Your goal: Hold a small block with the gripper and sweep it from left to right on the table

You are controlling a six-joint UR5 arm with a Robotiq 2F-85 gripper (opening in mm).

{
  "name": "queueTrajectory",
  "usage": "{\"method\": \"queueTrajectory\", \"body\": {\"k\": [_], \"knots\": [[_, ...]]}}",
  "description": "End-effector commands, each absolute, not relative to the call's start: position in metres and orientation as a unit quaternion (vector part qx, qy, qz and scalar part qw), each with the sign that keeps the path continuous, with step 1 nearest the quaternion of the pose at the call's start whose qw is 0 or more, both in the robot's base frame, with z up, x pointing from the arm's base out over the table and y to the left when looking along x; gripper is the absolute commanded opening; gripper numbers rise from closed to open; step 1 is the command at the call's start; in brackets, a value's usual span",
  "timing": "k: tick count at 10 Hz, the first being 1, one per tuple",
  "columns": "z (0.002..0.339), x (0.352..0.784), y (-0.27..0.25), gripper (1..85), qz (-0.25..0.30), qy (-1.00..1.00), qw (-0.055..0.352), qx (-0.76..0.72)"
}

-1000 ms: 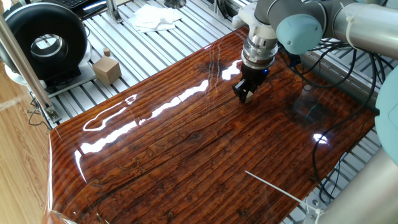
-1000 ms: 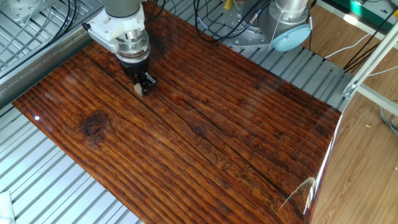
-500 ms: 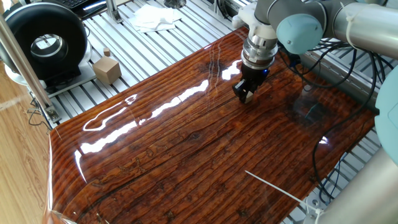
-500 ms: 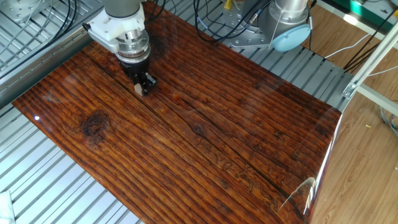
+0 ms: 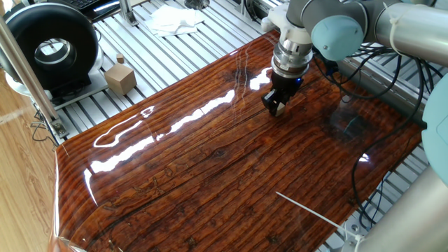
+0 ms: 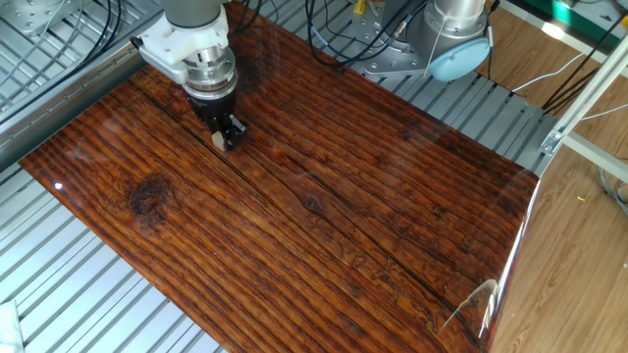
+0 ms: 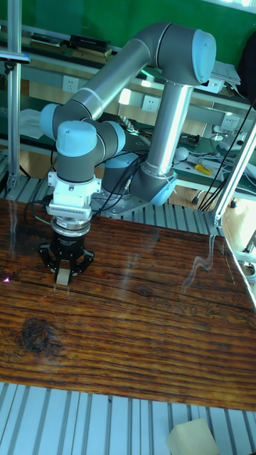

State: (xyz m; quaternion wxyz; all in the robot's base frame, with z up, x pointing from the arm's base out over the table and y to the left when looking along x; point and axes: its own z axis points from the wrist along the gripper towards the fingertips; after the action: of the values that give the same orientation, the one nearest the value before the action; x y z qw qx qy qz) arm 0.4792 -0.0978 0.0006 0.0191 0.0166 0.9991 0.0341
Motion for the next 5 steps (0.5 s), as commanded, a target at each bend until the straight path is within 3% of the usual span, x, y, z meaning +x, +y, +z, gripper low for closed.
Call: {"method": "queueTrajectory", "body": {"k": [1, 5], "knots": [[0.0019, 0.4814, -0.0940, 1.0, 0.040, 0.999, 0.022, 0.024], [0.0019, 0.4816, -0.0917, 1.0, 0.040, 0.999, 0.022, 0.028]]}}
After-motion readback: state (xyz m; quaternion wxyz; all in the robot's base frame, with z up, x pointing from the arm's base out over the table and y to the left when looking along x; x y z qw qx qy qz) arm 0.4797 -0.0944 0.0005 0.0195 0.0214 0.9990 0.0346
